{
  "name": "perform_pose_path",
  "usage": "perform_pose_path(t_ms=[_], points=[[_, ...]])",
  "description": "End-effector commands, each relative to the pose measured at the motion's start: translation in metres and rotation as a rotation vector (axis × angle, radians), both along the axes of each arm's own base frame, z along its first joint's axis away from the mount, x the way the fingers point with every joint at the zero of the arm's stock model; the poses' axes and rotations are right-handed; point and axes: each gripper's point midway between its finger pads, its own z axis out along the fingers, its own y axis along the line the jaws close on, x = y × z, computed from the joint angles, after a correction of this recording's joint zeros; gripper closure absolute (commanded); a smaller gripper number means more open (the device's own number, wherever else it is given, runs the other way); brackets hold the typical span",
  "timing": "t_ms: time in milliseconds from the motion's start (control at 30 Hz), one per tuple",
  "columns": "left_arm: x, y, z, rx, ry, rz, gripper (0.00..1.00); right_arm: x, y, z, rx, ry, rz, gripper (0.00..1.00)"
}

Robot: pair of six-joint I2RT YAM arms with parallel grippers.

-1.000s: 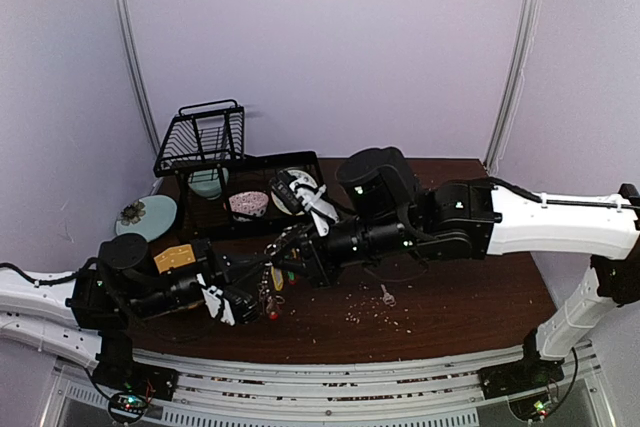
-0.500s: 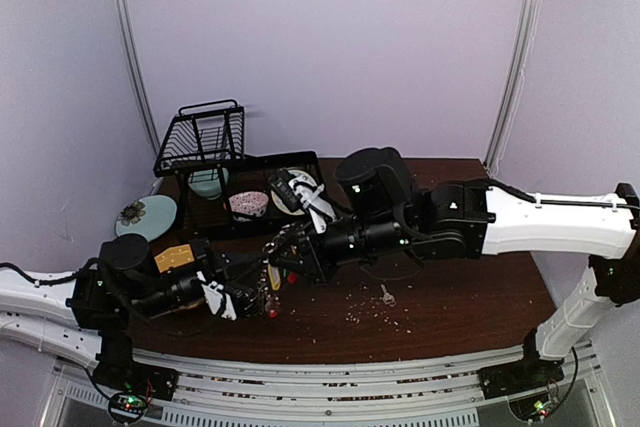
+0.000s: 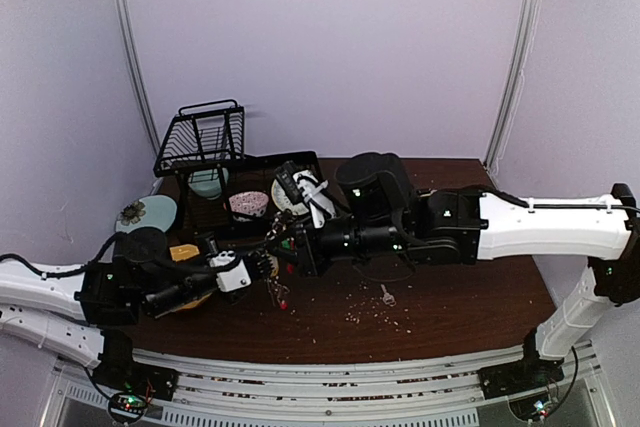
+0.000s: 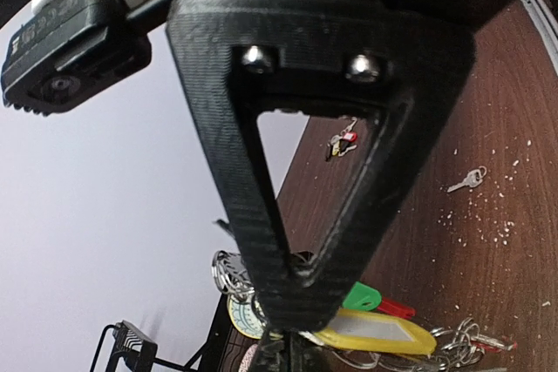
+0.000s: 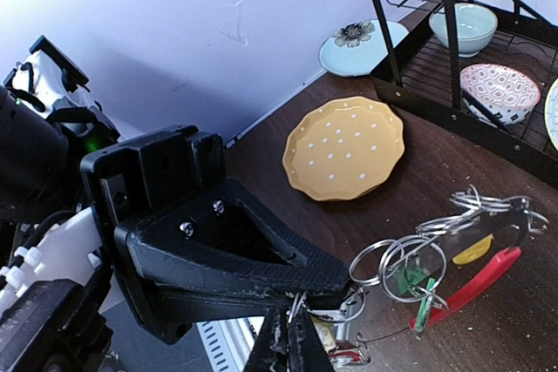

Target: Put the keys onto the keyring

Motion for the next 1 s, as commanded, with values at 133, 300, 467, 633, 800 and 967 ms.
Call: perform_pose_path(t_ms=[133, 300, 467, 633, 800, 967], points=[[-0.003, -0.007, 0.065, -0.277, 0.068, -0.024, 1.00, -0.023, 0.015, 0.009, 0.057, -0.028, 0.058, 1.00], [-0.011, -0.011, 0.070, -0.350, 0.144, -0.076, 1.00, -0.022, 0.020, 0.011, 0.031, -0.074, 0.071, 1.00], [-0.011, -0.012, 0.064, -0.421, 0.205, -0.085, 1.00, -0.022, 0.016, 0.018, 0.019, -0.101, 0.079, 0.98], [-0.012, -0.009, 0.067, -0.458, 0.192, -0.091, 1.00, -0.028, 0.015, 0.019, 0.019, -0.096, 0.111, 0.87], [-0.014, -0.005, 0.066, -0.485, 0.169, -0.099, 1.00, -0.037, 0.015, 0.033, 0.064, -0.100, 0.158, 0.83], [-0.014, 0.000, 0.068, -0.549, 0.154, -0.101, 1.00, -0.044, 0.012, 0.038, 0.077, -0.104, 0.194, 0.77]])
